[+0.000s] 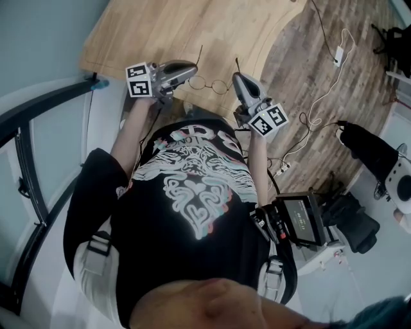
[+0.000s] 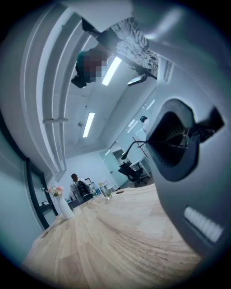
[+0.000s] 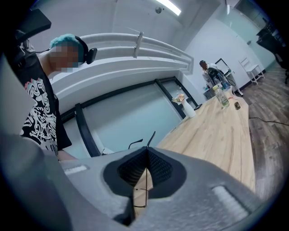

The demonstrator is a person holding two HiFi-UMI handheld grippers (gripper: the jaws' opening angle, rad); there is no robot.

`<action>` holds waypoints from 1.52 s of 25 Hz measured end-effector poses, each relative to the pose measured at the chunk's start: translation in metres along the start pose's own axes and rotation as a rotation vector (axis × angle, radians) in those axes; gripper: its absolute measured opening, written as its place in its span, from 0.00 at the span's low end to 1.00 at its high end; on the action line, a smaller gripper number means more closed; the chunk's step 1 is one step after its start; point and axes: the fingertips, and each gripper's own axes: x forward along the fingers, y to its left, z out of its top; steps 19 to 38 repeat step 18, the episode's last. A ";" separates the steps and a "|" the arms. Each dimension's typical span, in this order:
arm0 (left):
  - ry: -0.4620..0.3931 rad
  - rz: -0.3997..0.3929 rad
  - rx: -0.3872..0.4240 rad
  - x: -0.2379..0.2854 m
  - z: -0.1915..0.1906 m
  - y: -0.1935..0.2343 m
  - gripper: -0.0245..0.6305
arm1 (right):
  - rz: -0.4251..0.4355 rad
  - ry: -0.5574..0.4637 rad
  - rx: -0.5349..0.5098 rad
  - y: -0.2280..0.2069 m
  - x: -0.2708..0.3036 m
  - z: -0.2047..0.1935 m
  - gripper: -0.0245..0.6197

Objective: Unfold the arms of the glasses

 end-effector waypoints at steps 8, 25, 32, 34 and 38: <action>0.002 0.006 -0.015 0.000 -0.005 0.006 0.03 | -0.002 0.008 0.006 -0.005 0.000 -0.005 0.04; 0.009 0.003 -0.027 0.004 -0.008 0.012 0.03 | -0.017 0.017 0.015 -0.011 -0.001 -0.008 0.04; 0.009 0.003 -0.027 0.004 -0.008 0.012 0.03 | -0.017 0.017 0.015 -0.011 -0.001 -0.008 0.04; 0.009 0.003 -0.027 0.004 -0.008 0.012 0.03 | -0.017 0.017 0.015 -0.011 -0.001 -0.008 0.04; 0.009 0.003 -0.027 0.004 -0.008 0.012 0.03 | -0.017 0.017 0.015 -0.011 -0.001 -0.008 0.04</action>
